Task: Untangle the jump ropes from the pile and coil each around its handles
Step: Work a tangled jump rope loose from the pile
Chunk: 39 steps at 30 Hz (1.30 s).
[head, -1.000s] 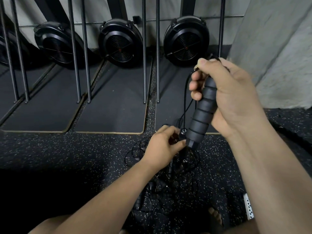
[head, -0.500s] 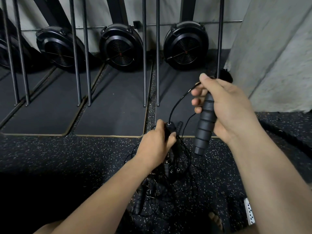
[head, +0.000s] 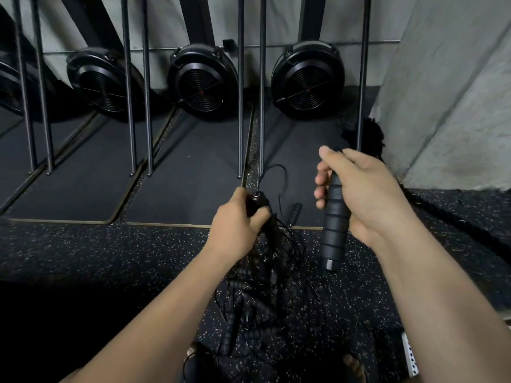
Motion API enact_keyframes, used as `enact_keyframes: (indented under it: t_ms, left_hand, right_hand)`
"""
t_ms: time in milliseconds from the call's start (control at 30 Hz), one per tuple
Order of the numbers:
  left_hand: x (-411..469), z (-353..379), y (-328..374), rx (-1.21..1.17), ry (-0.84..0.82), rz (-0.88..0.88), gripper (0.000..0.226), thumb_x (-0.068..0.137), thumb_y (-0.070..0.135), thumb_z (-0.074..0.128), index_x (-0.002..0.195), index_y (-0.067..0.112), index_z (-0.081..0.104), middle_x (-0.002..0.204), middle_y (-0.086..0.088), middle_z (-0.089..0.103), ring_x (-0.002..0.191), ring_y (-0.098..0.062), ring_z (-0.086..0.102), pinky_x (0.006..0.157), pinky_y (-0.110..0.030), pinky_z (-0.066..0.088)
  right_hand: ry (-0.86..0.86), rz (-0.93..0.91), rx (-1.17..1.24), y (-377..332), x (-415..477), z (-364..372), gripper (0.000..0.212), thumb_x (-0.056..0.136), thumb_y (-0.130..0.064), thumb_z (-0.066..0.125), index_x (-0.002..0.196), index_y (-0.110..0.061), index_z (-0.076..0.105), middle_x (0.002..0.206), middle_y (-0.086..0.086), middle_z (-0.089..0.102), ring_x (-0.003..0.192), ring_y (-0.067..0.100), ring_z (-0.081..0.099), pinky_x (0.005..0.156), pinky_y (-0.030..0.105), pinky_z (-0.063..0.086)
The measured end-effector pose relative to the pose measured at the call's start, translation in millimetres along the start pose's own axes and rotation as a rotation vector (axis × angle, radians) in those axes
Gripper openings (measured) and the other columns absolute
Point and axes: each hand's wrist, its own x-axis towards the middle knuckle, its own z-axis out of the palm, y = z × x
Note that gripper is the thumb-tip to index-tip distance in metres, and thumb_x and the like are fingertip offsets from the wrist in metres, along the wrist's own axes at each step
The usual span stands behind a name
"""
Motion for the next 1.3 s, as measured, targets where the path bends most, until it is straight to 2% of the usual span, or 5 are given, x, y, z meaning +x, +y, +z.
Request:
enact_keyframes:
  t_ms: [167,400,767,900,1300]
  left_hand:
    - [2,1,1,-0.007,-0.005,0.011,0.029,0.104,0.042,0.061,0.105,0.016,0.049,0.084,-0.002,0.07,0.077,-0.028,0.07,0.07,-0.042,0.056]
    - [-2,-3,11,-0.152,0.095,0.052,0.031,0.104,0.045,0.063,0.099,0.023,0.042,0.082,0.008,0.065,0.073,-0.009,0.062,0.065,-0.034,0.044]
    - [2,-17,14,-0.603,-0.101,-0.01,0.03,0.099,0.04,0.075,0.097,0.011,0.071,0.08,0.005,0.07,0.075,-0.008,0.061,0.074,-0.026,0.05]
    - [2,-26,16,-0.641,-0.148,0.022,0.048,0.093,0.055,0.074,0.107,0.009,0.072,0.1,-0.027,0.069,0.085,-0.024,0.06,0.083,-0.047,0.051]
    - [4,-31,20,-0.759,-0.136,-0.113,0.055,0.101,0.047,0.07,0.098,-0.007,0.061,0.09,-0.014,0.064,0.083,-0.028,0.06,0.079,-0.042,0.055]
  right_hand:
    - [-0.018,-0.013,0.014,-1,-4,4,0.03,0.106,-0.036,0.067,0.091,-0.012,0.057,0.07,0.002,0.057,0.054,0.017,0.054,0.049,0.032,0.052]
    - [-0.03,-0.019,-0.033,1,-6,4,0.023,0.106,-0.033,0.067,0.098,-0.013,0.058,0.074,0.002,0.057,0.058,0.016,0.054,0.049,0.032,0.05]
    - [-0.105,-0.089,-0.291,29,3,7,0.029,0.089,-0.001,0.073,0.106,-0.025,0.076,0.105,-0.003,0.077,0.069,0.018,0.065,0.06,0.033,0.056]
    - [-0.134,-0.162,-0.475,42,2,18,0.02,0.092,-0.007,0.072,0.097,-0.026,0.075,0.076,-0.005,0.072,0.054,0.01,0.058,0.052,0.03,0.052]
    - [-0.331,-0.205,-0.771,40,7,19,0.009,0.093,-0.022,0.07,0.088,-0.026,0.063,0.066,-0.007,0.064,0.055,0.013,0.057,0.064,0.039,0.052]
